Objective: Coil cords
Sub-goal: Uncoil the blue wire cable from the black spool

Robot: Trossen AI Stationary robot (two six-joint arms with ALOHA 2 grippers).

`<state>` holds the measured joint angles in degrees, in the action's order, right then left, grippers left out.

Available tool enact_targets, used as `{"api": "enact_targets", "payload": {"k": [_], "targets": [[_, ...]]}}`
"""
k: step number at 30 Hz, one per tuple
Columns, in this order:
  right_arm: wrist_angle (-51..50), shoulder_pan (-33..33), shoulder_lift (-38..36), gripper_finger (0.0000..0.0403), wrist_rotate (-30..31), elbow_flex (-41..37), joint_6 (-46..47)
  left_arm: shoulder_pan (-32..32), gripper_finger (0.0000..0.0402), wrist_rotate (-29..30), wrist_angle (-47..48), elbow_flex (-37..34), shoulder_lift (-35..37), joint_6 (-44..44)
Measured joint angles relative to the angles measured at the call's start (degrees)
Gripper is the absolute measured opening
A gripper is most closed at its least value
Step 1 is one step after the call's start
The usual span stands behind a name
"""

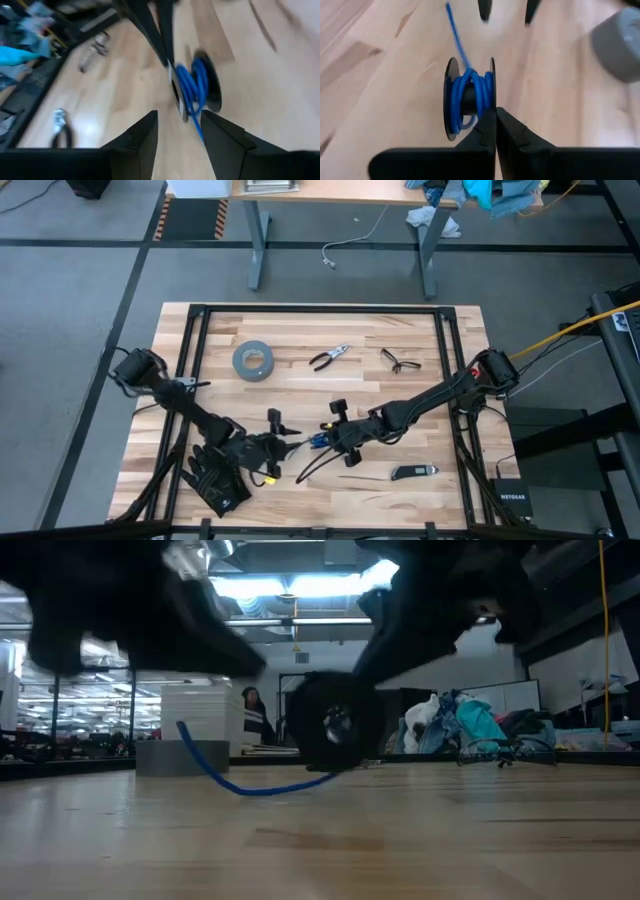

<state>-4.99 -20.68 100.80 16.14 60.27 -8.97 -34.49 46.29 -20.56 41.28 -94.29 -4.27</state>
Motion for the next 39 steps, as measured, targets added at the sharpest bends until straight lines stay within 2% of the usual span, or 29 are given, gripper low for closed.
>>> {"api": "enact_targets", "payload": {"k": [5,8,12,18,22,29,34,39], "targets": [[-1.46,-0.86,-2.90,0.0000,4.55,0.27,-0.30,-2.29,0.0143,0.83,-0.42,0.88,7.45,3.91],[-5.60,-0.73,-4.26,0.0000,4.60,1.62,1.28,-3.17,0.0143,0.82,-1.99,2.21,10.05,5.53],[-11.14,-0.66,-4.66,0.0000,2.87,4.30,6.62,-3.55,0.0143,0.22,-2.90,4.03,10.05,6.08],[-20.68,-0.89,-4.64,0.0000,-2.26,7.85,14.33,-2.98,0.0143,-1.78,-2.95,4.57,5.07,10.14],[-21.86,-2.64,-4.64,0.0000,-3.60,8.24,16.54,-2.53,0.0143,-1.70,-8.01,4.59,-1.07,12.63],[-22.12,-3.25,-4.62,0.0000,-3.66,8.24,18.80,-2.56,0.0143,-1.72,-18.42,6.80,-11.29,1.71],[-22.21,-3.31,-4.62,0.0000,-3.10,8.24,17.79,-1.36,0.0143,-0.73,-18.60,9.96,-13.30,-2.06],[-22.23,-3.35,-4.60,0.0000,-2.79,8.24,18.37,-0.15,0.0143,0.23,-17.63,10.56,-13.30,1.86]]}}
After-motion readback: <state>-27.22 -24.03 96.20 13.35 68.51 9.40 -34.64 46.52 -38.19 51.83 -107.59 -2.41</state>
